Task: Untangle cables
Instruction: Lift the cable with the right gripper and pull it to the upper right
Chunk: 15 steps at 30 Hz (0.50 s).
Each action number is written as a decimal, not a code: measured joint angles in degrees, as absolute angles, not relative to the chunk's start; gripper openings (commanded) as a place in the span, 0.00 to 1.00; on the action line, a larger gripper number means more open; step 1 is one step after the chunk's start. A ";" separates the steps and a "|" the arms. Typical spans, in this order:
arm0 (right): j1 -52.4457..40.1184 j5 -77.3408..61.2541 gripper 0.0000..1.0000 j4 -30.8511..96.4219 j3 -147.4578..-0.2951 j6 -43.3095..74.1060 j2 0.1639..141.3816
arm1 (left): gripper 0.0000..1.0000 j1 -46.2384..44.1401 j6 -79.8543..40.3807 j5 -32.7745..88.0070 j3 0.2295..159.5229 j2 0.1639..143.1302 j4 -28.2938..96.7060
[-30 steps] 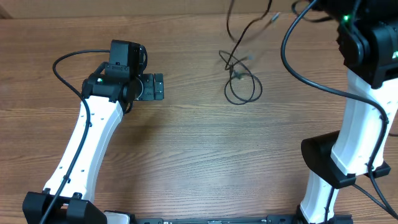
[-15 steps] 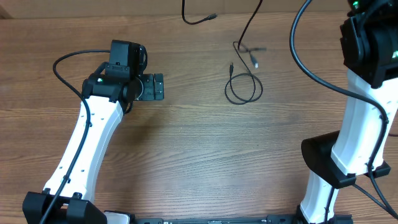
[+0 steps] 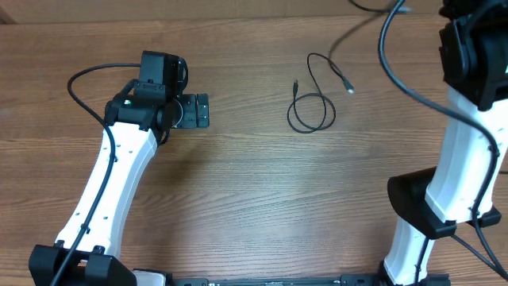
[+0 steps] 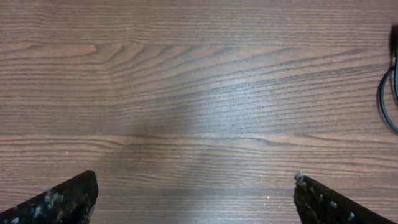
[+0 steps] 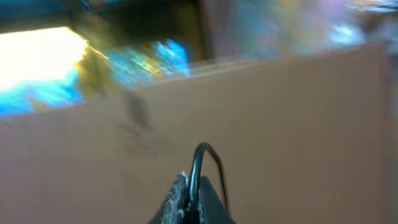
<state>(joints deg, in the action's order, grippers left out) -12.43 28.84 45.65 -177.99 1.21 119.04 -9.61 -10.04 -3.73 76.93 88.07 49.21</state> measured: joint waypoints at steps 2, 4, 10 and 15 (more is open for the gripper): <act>-10.76 33.36 0.04 49.23 -176.22 -0.08 119.04 | 1.00 -9.61 -10.02 -3.73 76.93 88.07 49.25; -8.51 39.16 0.04 53.56 -173.12 0.12 119.11 | 1.00 -9.61 -10.04 -3.73 76.93 88.07 49.28; -2.00 49.65 0.04 58.61 -165.88 5.52 120.25 | 1.00 -9.61 -10.04 -3.73 76.93 88.07 49.28; 5.82 51.68 0.04 58.39 -165.29 10.76 120.49 | 1.00 -9.61 -10.02 -3.73 76.93 88.07 49.28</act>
<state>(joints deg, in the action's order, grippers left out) 5.82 51.68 58.39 -165.29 10.76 120.49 -9.61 -10.02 -3.73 76.93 88.07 49.28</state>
